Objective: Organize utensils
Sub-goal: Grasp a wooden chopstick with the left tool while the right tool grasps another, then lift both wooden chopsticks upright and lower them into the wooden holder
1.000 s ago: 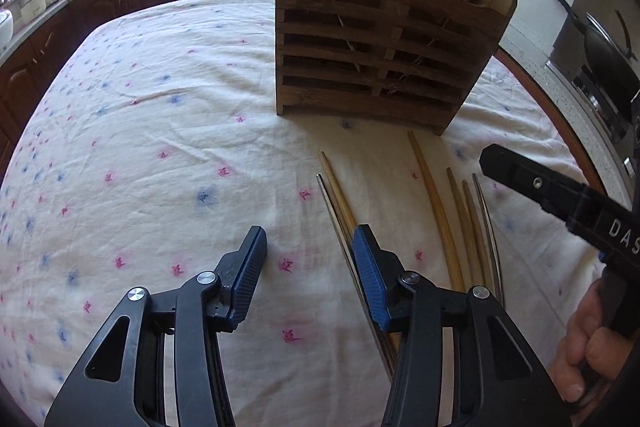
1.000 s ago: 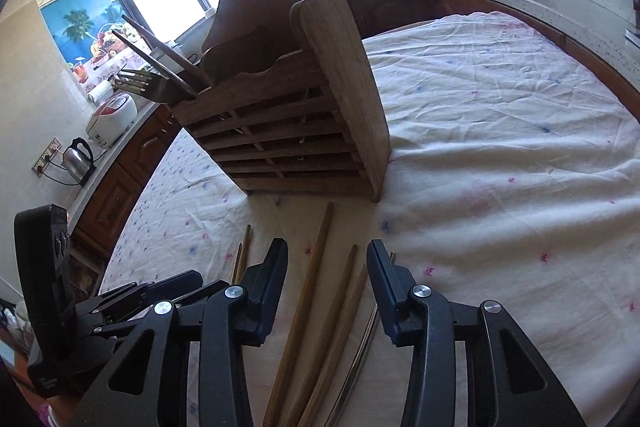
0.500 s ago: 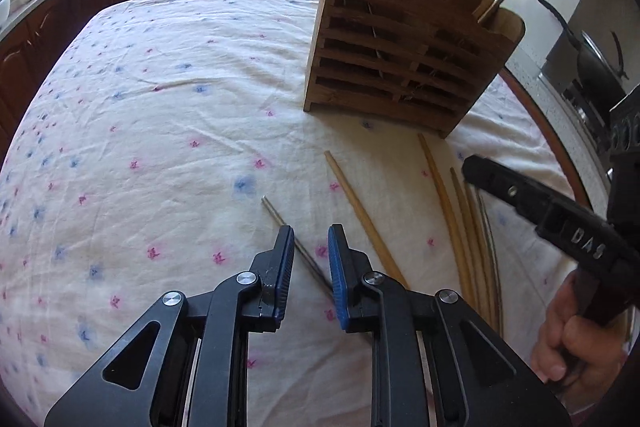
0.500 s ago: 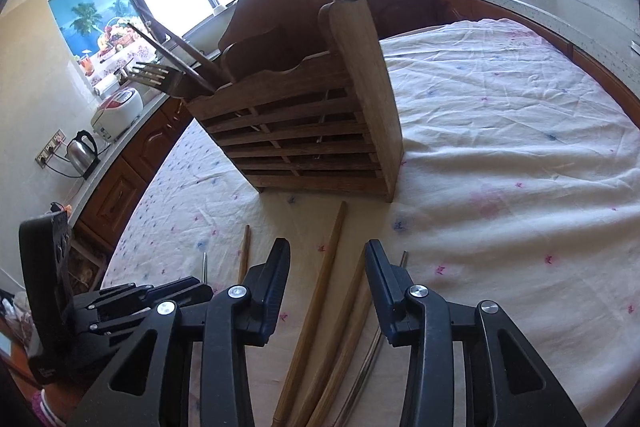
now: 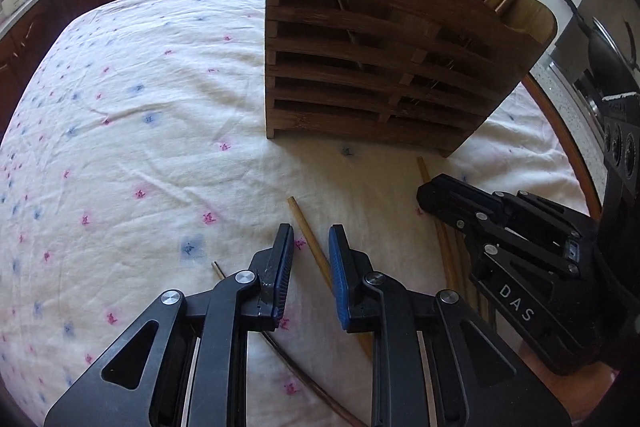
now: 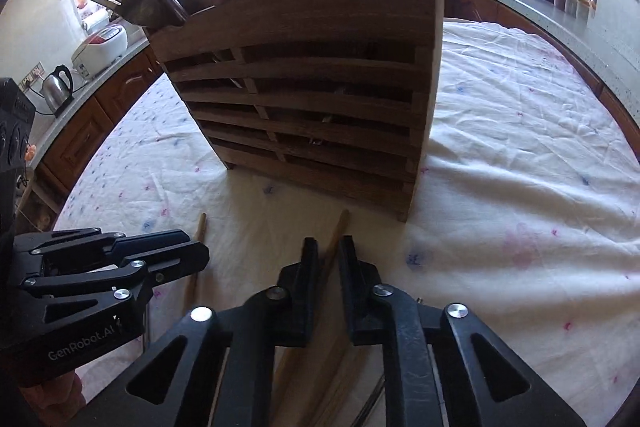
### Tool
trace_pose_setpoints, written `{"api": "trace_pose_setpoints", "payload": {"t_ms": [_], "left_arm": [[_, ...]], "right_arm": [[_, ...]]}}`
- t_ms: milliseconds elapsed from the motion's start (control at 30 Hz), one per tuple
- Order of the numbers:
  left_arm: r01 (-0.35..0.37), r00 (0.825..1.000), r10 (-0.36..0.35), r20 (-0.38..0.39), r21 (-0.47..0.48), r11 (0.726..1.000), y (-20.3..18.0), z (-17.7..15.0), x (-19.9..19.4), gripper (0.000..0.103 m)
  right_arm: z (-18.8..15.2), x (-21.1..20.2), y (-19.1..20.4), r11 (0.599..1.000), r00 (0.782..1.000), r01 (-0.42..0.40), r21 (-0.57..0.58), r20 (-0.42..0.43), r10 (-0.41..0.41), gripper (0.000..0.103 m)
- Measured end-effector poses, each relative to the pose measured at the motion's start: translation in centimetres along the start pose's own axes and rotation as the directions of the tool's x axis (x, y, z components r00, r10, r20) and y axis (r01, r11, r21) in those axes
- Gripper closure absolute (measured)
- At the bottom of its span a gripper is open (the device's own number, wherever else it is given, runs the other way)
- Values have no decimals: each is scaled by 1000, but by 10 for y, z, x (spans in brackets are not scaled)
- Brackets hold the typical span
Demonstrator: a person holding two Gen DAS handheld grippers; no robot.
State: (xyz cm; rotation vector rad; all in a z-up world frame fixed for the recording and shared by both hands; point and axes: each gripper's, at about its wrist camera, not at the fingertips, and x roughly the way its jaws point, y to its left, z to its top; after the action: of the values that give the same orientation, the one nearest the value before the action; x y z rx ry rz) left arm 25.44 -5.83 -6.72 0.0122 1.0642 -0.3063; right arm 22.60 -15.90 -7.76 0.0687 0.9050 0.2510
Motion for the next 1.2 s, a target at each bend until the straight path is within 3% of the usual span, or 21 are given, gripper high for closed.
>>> {"api": "trace_pose_setpoints", "payload": {"t_ms": [133,300,500,800,1200], "left_arm": [[-47,999,46,14,54,997,-12,-2,0,92],[44,999,-43,26,-23,999,8,-2,-7,98],[111,987,-104,120,-50,993,19,-11,-52,99],[193,941,-178,289,-23,981,25,-22,-142,99],[225,877,-212,431,23,974,21,-17,-209,99]], "right_arm": [[0,-1,-1,1000,1000,3,6,1,-3,94],[-4,-14,-7,995,998,-58,79,27,56,96],[-6,-58,-6,988,987,-120,96,115,108,96],[-5,-132,-1,979,953,-187,83,258,160,98],[5,-200,8,980,905,-197,32,390,169,98]]}}
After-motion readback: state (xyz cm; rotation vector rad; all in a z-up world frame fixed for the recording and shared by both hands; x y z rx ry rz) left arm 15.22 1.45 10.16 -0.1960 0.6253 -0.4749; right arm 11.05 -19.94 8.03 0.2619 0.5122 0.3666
